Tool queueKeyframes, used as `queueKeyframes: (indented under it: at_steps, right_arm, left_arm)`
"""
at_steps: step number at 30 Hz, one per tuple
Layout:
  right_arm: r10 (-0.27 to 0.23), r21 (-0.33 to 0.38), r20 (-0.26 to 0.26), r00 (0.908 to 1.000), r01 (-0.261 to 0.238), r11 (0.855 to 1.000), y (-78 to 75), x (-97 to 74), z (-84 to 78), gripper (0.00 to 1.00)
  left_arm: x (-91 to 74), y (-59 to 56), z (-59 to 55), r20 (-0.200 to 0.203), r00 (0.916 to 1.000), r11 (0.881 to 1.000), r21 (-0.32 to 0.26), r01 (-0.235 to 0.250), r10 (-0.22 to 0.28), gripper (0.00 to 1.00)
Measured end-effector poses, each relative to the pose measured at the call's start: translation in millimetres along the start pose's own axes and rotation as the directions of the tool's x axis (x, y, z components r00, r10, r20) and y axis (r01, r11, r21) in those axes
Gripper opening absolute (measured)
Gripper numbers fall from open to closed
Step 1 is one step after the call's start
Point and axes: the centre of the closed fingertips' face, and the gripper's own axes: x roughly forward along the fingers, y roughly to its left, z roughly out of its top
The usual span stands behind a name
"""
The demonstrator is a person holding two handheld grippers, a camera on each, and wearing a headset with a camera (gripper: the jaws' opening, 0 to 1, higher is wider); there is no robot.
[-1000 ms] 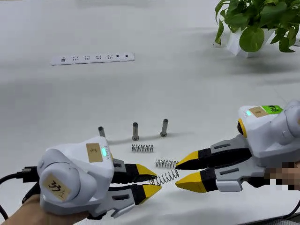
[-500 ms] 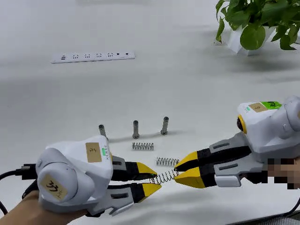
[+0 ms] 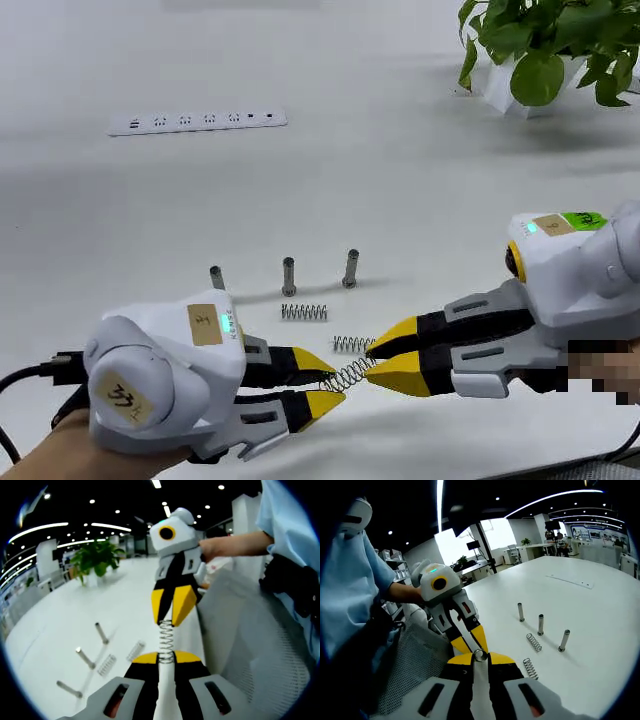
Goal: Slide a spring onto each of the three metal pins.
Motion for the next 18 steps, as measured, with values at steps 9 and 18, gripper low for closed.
queueKeyframes:
  at_steps: [9, 18]
  right_arm:
    - [-0.027, -0.05, 0.017, 0.9995, 0.027, 0.998, 4.7, 5.0, 15.8, 0.12]
    - [-0.032, -0.082, 0.014, 0.9994, 0.033, 0.996, 6.3, 8.4, 24.0, 0.12]
  left_arm:
    - [3.2, 2.0, 5.0, 0.023, 0.9997, 1.0, -0.03, -0.009, 0.01, 0.09]
    - [2.8, 4.6, 9.7, 0.058, 0.9982, 0.998, -0.053, -0.014, 0.017, 0.09]
